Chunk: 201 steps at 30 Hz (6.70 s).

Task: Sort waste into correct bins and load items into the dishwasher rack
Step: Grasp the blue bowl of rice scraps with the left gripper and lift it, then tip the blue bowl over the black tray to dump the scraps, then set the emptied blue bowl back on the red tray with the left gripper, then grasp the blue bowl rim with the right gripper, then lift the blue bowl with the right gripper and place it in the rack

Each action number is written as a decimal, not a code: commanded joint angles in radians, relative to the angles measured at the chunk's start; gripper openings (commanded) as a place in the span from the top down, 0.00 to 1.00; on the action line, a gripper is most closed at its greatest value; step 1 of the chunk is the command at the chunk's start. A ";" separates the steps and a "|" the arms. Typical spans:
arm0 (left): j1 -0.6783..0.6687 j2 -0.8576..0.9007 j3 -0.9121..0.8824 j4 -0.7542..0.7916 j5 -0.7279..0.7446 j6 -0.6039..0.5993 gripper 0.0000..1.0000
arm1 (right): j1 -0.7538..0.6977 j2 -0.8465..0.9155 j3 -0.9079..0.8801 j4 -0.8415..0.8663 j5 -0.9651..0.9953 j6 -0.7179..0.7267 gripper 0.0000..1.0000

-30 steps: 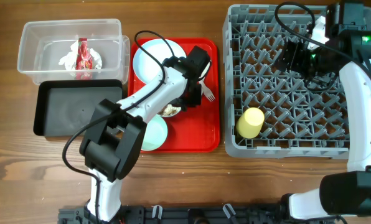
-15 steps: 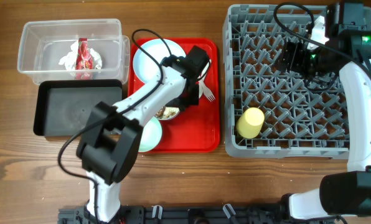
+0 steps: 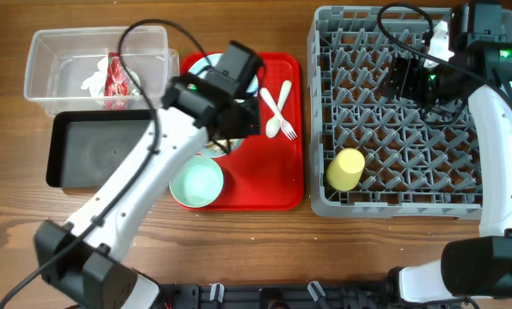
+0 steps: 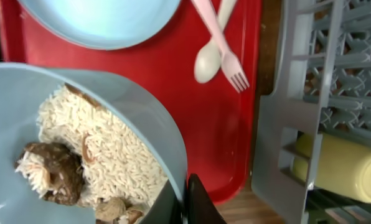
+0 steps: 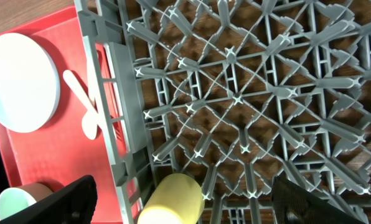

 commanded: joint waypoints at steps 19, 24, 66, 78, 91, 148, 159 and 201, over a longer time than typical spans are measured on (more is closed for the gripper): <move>0.802 -0.133 -0.137 -0.124 0.684 0.562 0.96 | 0.002 -0.010 0.014 0.024 0.002 -0.011 0.09; 1.012 -0.132 -0.314 0.084 0.876 0.612 0.96 | 0.002 -0.010 0.014 0.026 0.002 -0.012 0.09; 1.449 -0.027 -0.660 0.614 1.529 0.163 0.96 | 0.002 -0.010 0.014 0.020 0.002 -0.012 0.09; 1.436 -0.041 -0.660 0.481 1.505 0.185 0.96 | 0.002 -0.010 0.014 0.021 0.001 -0.015 0.09; 1.036 -0.233 -0.478 0.485 1.123 0.096 0.96 | 0.003 -0.010 0.014 0.043 -0.051 -0.018 0.09; 0.550 -0.210 -0.292 0.290 0.089 0.114 0.28 | 0.536 0.414 -0.005 0.238 -0.085 0.149 0.67; 0.572 -0.210 -0.292 0.308 0.053 0.114 0.24 | 0.539 0.444 -0.148 0.336 -0.093 0.149 0.67; 0.692 -0.210 -0.292 0.304 -0.011 0.114 0.00 | 0.518 0.024 -0.058 0.565 1.262 0.163 0.96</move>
